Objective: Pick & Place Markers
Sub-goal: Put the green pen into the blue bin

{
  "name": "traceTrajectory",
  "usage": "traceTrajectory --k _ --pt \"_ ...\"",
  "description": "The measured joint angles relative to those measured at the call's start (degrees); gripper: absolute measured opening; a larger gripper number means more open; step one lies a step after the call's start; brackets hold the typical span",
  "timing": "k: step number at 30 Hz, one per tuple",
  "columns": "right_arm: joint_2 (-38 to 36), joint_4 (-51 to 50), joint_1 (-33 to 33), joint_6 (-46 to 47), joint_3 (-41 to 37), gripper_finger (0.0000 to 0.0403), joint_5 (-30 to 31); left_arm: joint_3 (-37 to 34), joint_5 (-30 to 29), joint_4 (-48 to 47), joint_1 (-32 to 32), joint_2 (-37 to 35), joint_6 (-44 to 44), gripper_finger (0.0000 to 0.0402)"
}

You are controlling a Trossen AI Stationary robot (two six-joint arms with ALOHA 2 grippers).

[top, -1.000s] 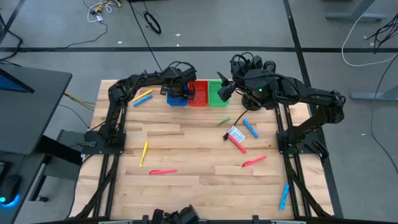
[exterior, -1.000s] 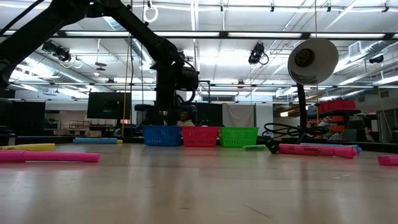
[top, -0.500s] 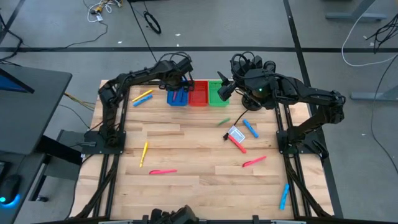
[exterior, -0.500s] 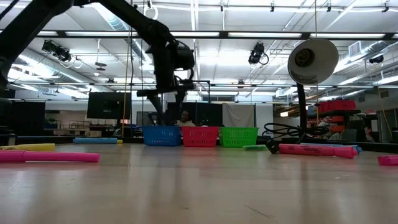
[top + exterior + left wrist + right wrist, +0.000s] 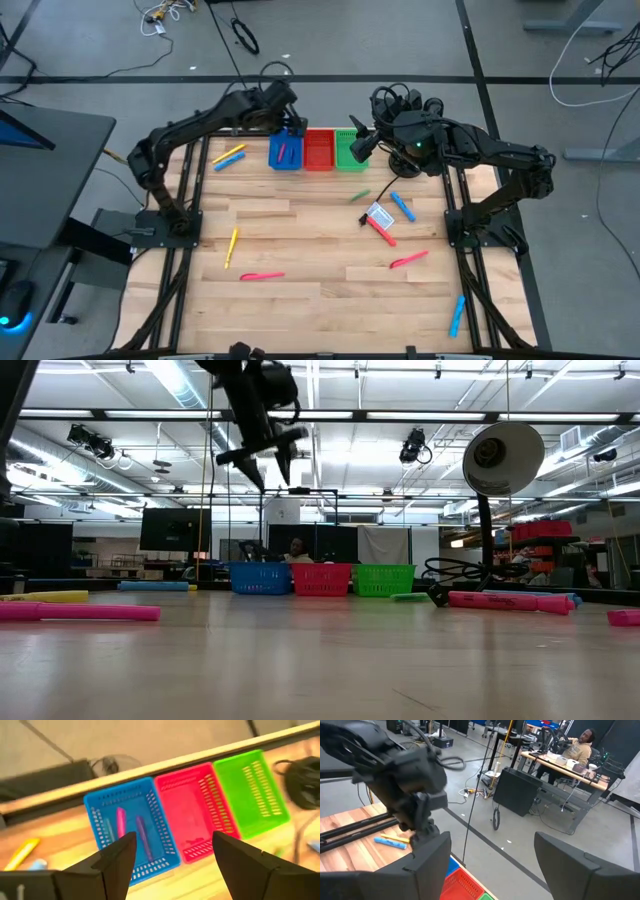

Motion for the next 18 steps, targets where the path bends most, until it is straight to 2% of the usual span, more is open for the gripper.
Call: traceTrajectory --k 6,11,18 --pt "0.0 -0.05 0.0 -0.18 0.0 0.0288 0.0 -0.01 1.24 1.92 -3.77 -3.16 4.53 0.0274" --pt "0.0 -0.2 0.0 -1.45 0.0 0.0288 -0.17 0.0 7.21 3.51 -6.89 -4.35 8.32 0.0299" --pt "-0.89 -2.52 -0.02 -0.9 -0.03 0.0288 -8.18 -0.04 11.52 4.29 -12.23 -5.07 14.4 0.0311"
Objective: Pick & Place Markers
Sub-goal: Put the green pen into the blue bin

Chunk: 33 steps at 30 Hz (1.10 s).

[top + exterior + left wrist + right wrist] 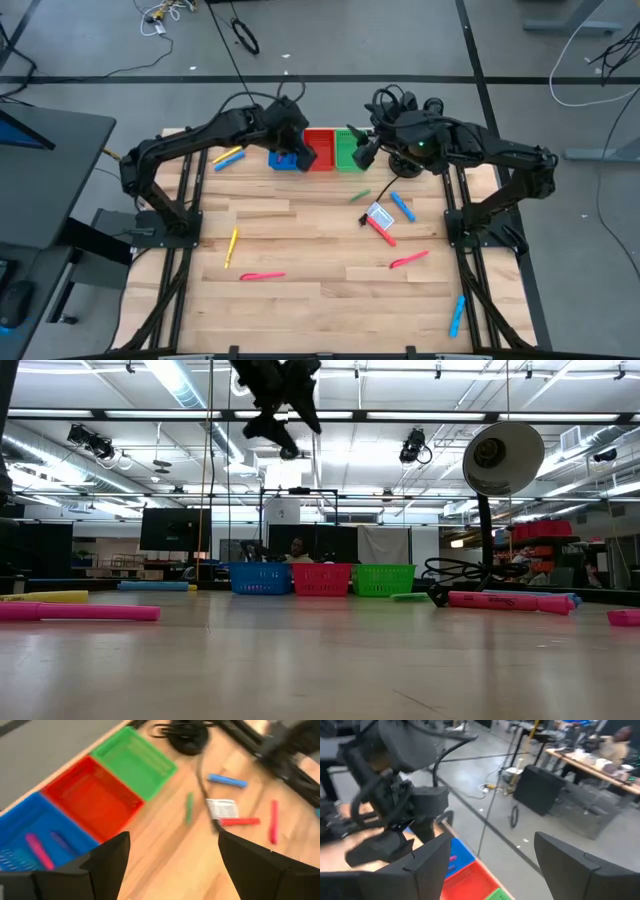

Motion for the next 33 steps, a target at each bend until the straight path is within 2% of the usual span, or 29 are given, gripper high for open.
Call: traceTrajectory --k 8,16,22,30,33 --pt "-2.66 -4.05 0.0 2.37 0.0 0.0288 -7.91 0.0 1.3 2.17 -7.08 -3.77 5.34 0.0311" --pt "-4.63 -2.31 0.0 0.96 0.0 0.0288 -17.83 0.09 0.99 11.29 -11.54 -9.14 8.65 0.0311" --pt "-4.88 -0.61 0.45 1.83 0.0 0.0288 -25.16 -0.02 1.44 14.46 -14.53 -12.7 10.17 0.0311" --pt "-4.99 -3.48 1.27 1.39 0.0 0.0288 -26.95 0.08 1.44 17.17 -17.94 -16.93 10.4 0.0298" --pt "-4.8 -5.05 0.76 -0.66 0.0 0.0288 -29.3 -0.04 1.14 16.91 -18.47 -17.94 10.43 0.0296"
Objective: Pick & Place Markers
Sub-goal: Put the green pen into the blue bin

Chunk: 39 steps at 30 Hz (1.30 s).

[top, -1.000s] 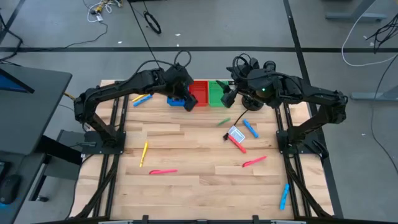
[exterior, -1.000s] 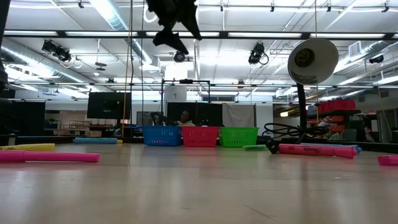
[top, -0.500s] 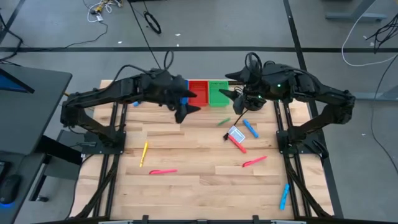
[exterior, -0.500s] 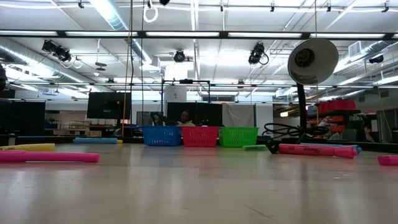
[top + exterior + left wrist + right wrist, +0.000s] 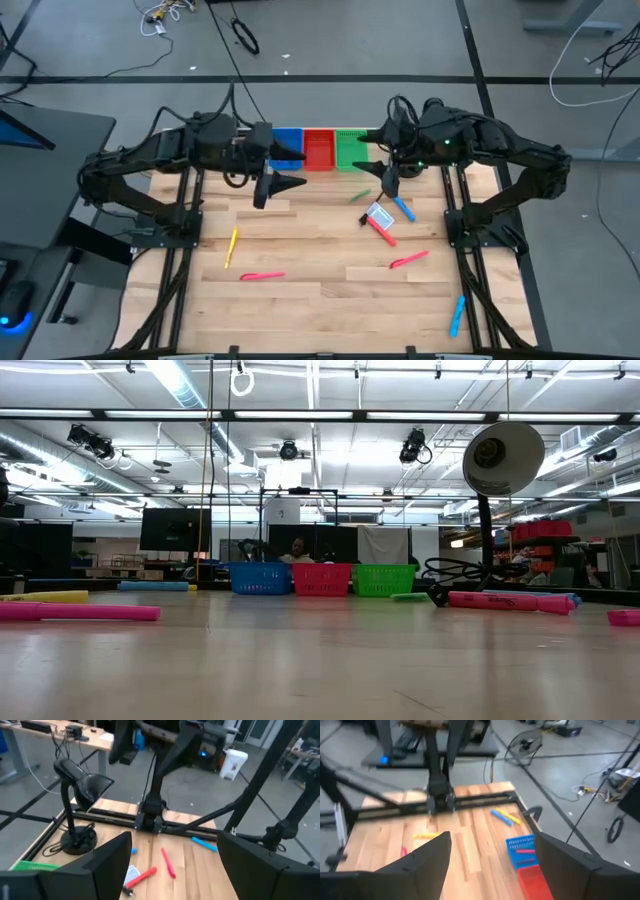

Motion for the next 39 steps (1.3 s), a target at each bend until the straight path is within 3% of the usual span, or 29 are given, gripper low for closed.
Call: traceTrajectory --k 8,14,26,39 --pt "2.39 -7.29 -8.75 -4.96 0.0 0.0288 -10.94 0.02 -0.07 0.4 -0.19 -0.49 -0.43 0.0296" --pt "6.54 -12.84 -13.42 -13.92 0.0 0.0288 -17.31 0.02 -0.1 0.65 -0.17 -0.41 -1.11 0.0296" --pt "16.86 -22.3 -20.2 -29.26 0.0 0.0288 -24.02 0.02 0.02 2.76 -0.19 -0.41 -0.96 0.0296" --pt "26.36 -24.3 -24.2 -40.94 -0.19 0.0288 -23.37 0.02 0.08 2.97 -2.2 -0.41 -1.57 0.0296"
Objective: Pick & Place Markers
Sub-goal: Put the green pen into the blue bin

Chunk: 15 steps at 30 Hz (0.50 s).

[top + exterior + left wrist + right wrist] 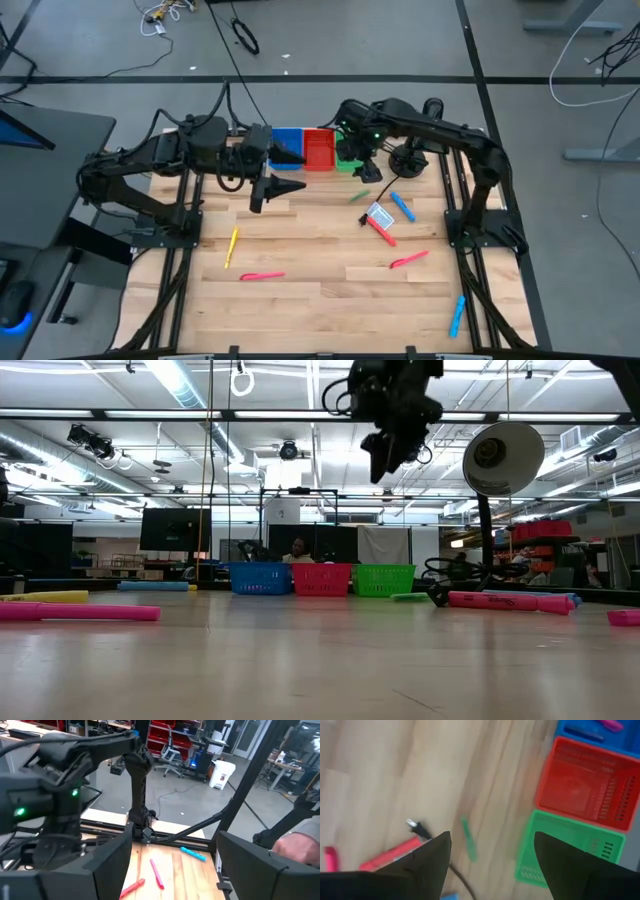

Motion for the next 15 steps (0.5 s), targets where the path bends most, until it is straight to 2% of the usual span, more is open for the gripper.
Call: traceTrajectory --k 3,8,15 --pt "0.52 0.83 -0.52 -1.03 -2.82 0.0288 1.89 0.0 -0.04 0.14 0.0 0.0 -0.02 0.0296" --pt "0.57 2.19 -1.07 -4.49 -12.0 0.0288 5.5 0.0 -0.02 1.35 0.0 0.0 -0.03 0.0296" --pt "0.57 9.93 -0.36 -7.84 -20.9 0.0288 7.5 0.0 -0.02 2.17 0.02 0.02 0.0 0.0296"
